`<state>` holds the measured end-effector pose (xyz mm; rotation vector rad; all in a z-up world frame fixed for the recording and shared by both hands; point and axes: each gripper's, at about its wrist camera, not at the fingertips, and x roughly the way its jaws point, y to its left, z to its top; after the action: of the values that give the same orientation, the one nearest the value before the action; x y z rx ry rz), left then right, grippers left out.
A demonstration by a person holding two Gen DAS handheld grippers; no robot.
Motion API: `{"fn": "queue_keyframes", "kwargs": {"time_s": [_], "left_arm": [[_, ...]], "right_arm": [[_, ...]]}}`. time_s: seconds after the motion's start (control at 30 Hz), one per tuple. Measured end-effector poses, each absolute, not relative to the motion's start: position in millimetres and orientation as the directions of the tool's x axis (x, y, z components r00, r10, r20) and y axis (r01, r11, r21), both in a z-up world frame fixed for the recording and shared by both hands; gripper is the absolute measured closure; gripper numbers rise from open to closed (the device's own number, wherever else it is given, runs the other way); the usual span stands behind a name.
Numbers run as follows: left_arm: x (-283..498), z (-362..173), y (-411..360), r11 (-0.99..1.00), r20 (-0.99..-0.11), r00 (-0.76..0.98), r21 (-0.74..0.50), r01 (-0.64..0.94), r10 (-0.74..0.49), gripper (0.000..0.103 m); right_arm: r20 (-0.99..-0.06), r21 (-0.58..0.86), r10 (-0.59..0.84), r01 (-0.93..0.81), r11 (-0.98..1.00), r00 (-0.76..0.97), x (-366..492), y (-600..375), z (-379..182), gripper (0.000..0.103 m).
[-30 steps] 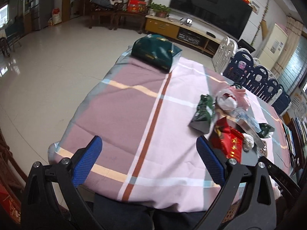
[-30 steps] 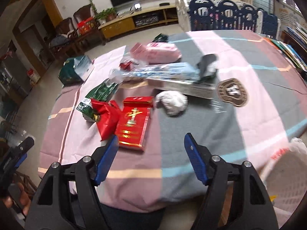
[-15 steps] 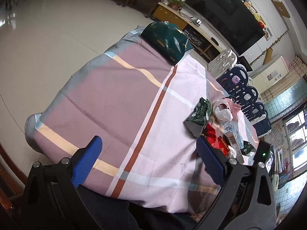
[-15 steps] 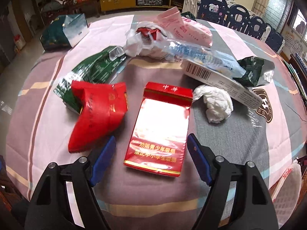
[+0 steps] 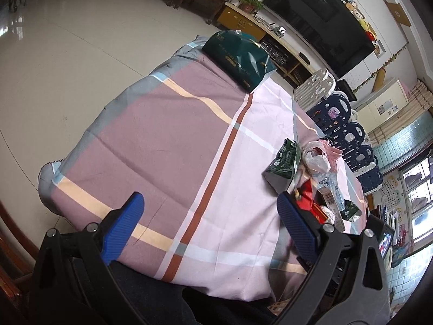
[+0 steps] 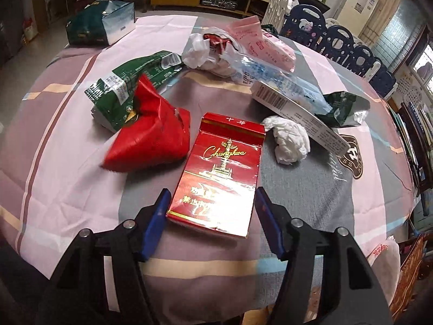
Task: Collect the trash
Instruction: 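Grasp the red cigarette box with the right gripper and lift it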
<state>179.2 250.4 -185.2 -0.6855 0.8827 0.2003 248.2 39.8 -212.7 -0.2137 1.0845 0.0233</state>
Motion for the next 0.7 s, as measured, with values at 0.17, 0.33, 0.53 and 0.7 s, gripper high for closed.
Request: {"fn": "queue_keyframes", "kwargs": {"time_s": [0.17, 0.33, 0.53, 0.7], "left_arm": [[181, -183, 246, 0.785, -0.766, 0.635, -0.453, -0.421, -0.102, 0.005], [182, -182, 237, 0.808, -0.763, 0.637, -0.441, -0.390, -0.109, 0.005], [182, -183, 237, 0.807, -0.763, 0.637, -0.444, -0.390, -0.113, 0.005], [180, -186, 242, 0.786, -0.762, 0.633, -0.472, -0.399, -0.137, 0.005]], "right_arm": [[-0.877, -0.139, -0.092, -0.065, 0.988, 0.472, 247, 19, -208, 0.040], [-0.876, -0.080, -0.041, -0.059, 0.995, 0.481, 244, 19, -201, 0.040], [-0.872, -0.013, 0.012, -0.046, 0.999, 0.489, 244, 27, -196, 0.041], [-0.870, 0.037, 0.034, -0.004, 0.999, 0.492, 233, 13, -190, 0.041]]}}
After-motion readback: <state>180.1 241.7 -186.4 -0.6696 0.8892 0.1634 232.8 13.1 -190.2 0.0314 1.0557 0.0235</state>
